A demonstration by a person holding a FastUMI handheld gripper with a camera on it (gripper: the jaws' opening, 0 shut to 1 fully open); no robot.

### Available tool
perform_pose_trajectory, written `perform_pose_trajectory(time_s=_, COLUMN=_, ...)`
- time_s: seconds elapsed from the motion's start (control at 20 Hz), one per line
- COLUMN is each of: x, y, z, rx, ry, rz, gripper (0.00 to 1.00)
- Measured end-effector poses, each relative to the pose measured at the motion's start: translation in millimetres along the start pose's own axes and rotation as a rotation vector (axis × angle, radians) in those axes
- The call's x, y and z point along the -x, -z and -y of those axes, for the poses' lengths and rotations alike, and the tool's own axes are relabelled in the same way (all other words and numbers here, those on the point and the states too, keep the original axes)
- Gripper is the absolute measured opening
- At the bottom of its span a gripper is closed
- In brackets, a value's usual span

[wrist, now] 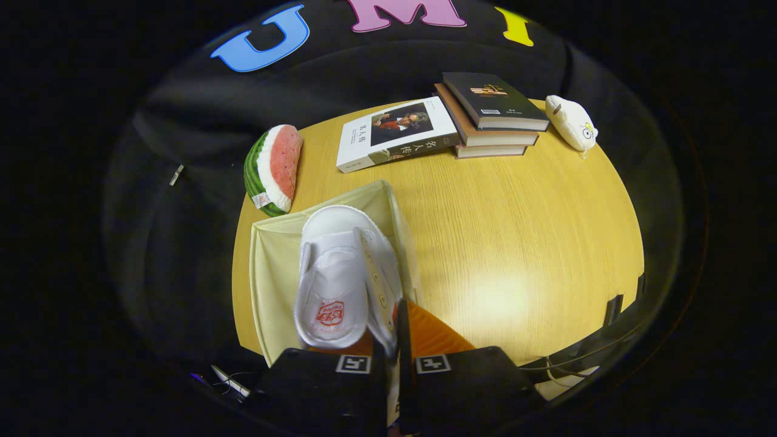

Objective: Open the storage box then place both shoes into the box .Put the left shoe in first, then the right shoe, with the right side of both shoes facing outward in a uniform manner.

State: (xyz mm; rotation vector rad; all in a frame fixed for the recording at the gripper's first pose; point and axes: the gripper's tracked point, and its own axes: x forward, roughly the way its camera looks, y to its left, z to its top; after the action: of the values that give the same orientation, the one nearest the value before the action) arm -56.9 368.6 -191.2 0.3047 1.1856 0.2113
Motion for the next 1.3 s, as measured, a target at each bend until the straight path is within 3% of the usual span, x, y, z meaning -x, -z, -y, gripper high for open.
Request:
perform_pose_trajectory(time_s=0.15, x=8.8, y=-5.7, z=-17.1, rx=0.044, ry=-0.055, rz=0.036, gripper=0.78)
perform_pose_trajectory(time_s=0.25, x=14.9, y=-10.1, z=-19.2, rx=0.09, ry=-0.061, rz=0.071, gripper=1.0)
perform_pose_trajectory(time_s=0.85, x=47.6, y=-16.9, z=12.2, rx=0.09, ry=-0.1, rz=0.149, gripper=0.99)
perform_pose_trajectory(time_s=1.3, x=98.2, y=-73.6, z=85.8, rx=0.08, ry=-0.056, rz=0.379, gripper=0.99)
